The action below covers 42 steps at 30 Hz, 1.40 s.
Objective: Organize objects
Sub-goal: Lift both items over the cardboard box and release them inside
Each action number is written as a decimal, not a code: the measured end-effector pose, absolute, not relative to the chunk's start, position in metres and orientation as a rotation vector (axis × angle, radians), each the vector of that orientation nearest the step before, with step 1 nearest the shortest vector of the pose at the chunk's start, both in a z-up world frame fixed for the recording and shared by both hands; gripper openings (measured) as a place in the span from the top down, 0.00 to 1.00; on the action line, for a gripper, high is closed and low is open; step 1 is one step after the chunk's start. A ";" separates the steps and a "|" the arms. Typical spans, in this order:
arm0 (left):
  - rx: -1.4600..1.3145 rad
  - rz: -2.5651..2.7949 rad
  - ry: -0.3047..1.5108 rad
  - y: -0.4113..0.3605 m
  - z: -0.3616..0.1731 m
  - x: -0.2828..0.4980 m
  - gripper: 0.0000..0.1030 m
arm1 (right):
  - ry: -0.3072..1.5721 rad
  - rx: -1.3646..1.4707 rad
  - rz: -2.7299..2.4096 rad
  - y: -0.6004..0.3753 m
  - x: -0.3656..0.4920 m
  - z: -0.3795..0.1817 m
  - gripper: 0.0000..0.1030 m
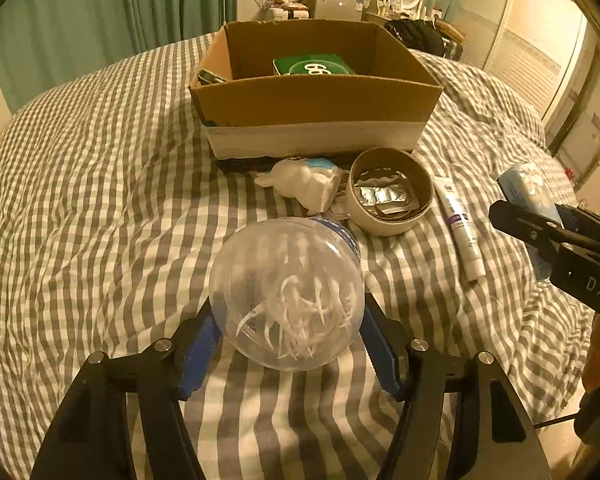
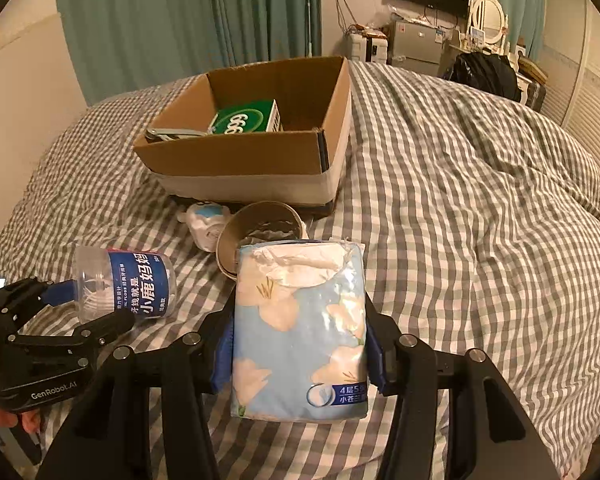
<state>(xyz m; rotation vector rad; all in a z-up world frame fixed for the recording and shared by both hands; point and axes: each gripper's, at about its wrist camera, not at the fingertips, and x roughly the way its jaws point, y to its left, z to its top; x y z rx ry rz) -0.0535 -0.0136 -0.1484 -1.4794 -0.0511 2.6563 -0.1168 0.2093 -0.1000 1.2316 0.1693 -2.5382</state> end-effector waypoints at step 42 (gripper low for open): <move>-1.075 2.841 0.058 -0.022 -0.027 -0.255 0.40 | 0.141 0.988 -2.580 0.144 -0.296 -0.019 0.50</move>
